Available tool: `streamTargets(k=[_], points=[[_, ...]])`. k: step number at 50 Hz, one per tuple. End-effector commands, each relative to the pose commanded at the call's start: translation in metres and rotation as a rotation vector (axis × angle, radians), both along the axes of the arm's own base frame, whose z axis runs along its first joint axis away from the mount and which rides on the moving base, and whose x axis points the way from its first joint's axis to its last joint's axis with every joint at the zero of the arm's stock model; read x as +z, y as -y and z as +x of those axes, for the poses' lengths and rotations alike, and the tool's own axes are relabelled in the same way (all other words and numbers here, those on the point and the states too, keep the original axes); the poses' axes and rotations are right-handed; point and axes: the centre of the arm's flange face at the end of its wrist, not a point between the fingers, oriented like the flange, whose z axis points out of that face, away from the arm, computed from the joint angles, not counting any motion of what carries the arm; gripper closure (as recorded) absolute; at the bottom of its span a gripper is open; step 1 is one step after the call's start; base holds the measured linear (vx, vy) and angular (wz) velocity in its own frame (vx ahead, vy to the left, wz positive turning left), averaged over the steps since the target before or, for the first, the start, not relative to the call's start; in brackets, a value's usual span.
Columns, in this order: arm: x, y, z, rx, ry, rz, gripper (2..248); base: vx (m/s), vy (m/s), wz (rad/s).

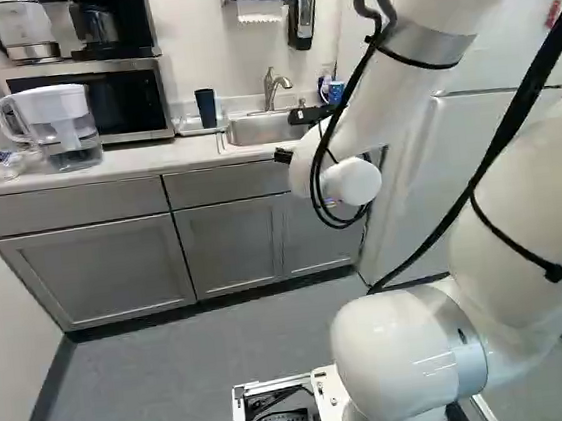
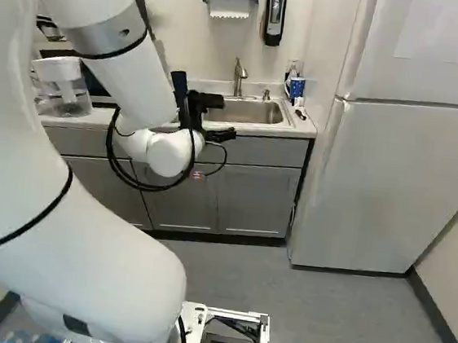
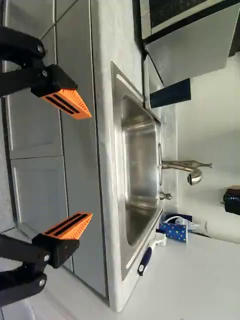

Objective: Rinse the cup and place it in the tray

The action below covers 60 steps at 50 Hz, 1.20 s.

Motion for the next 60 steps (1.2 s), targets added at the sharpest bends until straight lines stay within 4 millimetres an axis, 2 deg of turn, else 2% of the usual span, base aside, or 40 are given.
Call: streamTargets(k=[38,60], points=[[0.035,0.0,0.031,0.0,0.039,0.0,3,0.0,0.0,0.0],[0.056,0.0,0.038,0.0,0.073,0.0,3,0.0,0.0,0.0]])
